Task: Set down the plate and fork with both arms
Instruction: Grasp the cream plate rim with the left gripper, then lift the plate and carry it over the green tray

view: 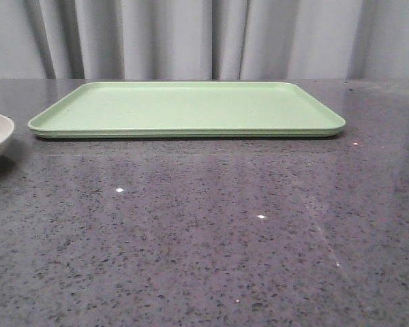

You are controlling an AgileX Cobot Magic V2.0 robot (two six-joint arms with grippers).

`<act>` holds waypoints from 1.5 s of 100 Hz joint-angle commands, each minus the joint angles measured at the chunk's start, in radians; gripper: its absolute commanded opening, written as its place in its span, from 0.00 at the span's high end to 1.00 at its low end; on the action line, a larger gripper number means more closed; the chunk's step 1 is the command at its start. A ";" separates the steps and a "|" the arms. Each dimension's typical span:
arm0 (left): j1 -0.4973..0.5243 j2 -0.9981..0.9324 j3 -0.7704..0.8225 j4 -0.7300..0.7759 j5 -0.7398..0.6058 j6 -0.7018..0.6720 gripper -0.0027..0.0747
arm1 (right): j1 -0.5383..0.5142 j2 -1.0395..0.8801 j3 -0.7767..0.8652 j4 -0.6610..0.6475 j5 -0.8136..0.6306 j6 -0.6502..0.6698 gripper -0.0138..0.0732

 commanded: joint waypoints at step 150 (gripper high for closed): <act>-0.310 0.137 -0.396 -0.638 -0.220 0.141 0.99 | -0.001 0.011 -0.034 -0.004 -0.057 -0.006 0.34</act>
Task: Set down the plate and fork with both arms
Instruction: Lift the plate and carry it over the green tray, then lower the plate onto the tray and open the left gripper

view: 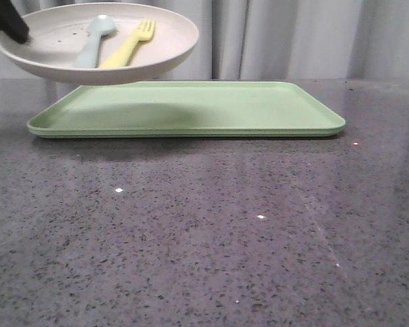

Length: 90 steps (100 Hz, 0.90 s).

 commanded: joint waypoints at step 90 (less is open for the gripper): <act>-0.103 0.294 -0.216 -0.056 -0.200 -0.167 0.99 | -0.001 0.011 -0.034 -0.008 -0.062 -0.005 0.34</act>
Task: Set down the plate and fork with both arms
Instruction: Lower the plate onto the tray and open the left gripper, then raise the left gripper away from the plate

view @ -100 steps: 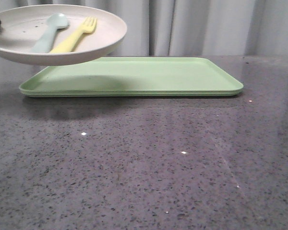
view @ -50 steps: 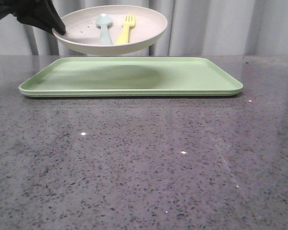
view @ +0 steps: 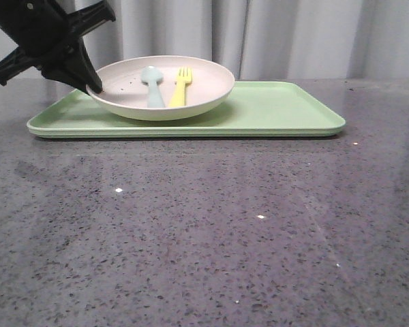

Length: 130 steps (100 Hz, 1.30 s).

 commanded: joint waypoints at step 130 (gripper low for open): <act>-0.006 -0.439 0.183 0.320 -0.056 -0.012 0.56 | 0.055 0.049 -0.101 -0.008 -0.021 -0.006 0.34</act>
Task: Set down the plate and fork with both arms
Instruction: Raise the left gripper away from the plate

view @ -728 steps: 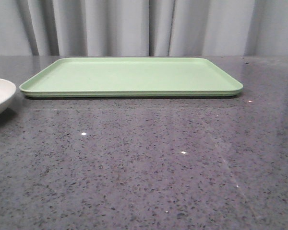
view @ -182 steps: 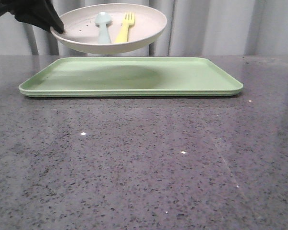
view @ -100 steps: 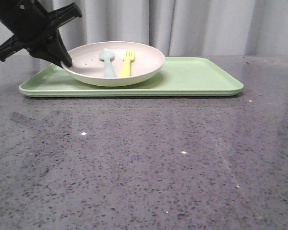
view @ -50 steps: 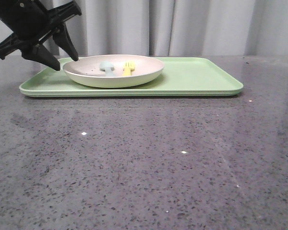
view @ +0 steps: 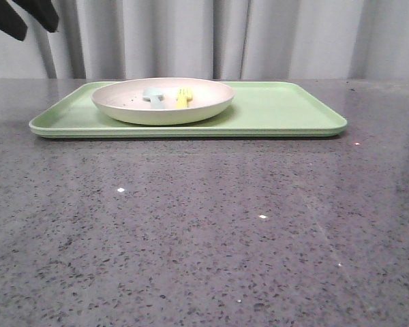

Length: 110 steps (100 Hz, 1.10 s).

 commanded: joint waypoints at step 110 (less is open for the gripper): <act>-0.006 -0.753 0.514 0.105 -0.066 -0.010 0.56 | 0.390 0.877 -0.903 -0.007 0.183 -0.013 0.34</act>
